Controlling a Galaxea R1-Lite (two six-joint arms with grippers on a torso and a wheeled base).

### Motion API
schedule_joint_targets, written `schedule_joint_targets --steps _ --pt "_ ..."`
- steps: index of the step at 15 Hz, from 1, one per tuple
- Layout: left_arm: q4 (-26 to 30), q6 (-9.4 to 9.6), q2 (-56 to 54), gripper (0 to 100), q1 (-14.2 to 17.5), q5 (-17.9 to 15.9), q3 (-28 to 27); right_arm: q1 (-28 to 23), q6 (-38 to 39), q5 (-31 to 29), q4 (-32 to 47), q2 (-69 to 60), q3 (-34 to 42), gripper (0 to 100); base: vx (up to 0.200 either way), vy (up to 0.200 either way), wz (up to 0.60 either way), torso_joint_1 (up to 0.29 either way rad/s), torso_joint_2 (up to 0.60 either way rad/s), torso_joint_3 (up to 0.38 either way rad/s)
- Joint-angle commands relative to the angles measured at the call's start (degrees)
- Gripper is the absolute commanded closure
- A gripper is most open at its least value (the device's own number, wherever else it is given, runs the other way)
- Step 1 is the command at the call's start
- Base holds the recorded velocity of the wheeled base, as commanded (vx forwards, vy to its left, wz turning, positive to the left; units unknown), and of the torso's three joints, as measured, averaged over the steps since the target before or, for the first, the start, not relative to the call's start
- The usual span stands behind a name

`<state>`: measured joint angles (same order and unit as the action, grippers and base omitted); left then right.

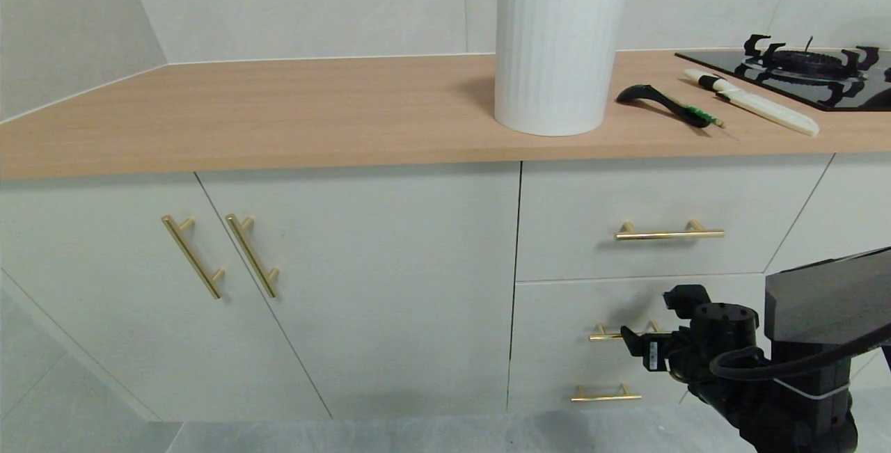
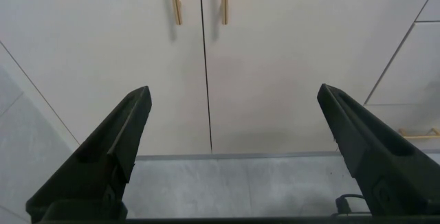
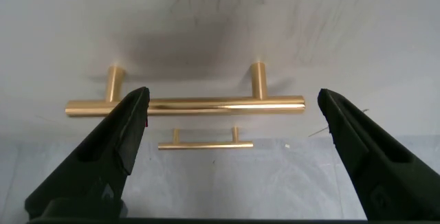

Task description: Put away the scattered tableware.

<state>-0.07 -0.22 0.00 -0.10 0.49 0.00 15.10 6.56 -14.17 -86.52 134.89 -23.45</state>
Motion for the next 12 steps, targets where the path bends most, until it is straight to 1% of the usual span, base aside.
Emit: schedule_joint_targets --steps 1,7,8,10,12 --pt "0.0 -0.04 0.1 0 0.0 0.0 0.0 -0.1 0.3 0.0 -0.1 0.6 -0.4 0 0.000 0.000 0.00 0.000 0.00 0.000" --pt "0.0 -0.04 0.1 0 0.0 0.0 0.0 -1.3 0.6 0.0 -0.2 2.7 -2.2 0 0.000 0.000 0.00 0.000 0.00 0.000" --pt "0.0 -0.04 0.1 0 0.0 0.0 0.0 -1.3 0.4 0.0 -0.1 3.2 -2.0 0 0.000 0.000 0.00 0.000 0.00 0.000" --pt "0.0 -0.04 0.1 0 0.0 0.0 0.0 -1.3 -0.2 0.5 -0.1 2.8 0.8 0 0.000 0.000 0.00 0.000 0.00 0.000" --pt "0.0 -0.04 0.1 0 0.0 0.0 0.0 -1.2 -0.7 0.5 -0.1 2.6 1.0 0 0.000 0.000 0.00 0.000 0.00 0.000"
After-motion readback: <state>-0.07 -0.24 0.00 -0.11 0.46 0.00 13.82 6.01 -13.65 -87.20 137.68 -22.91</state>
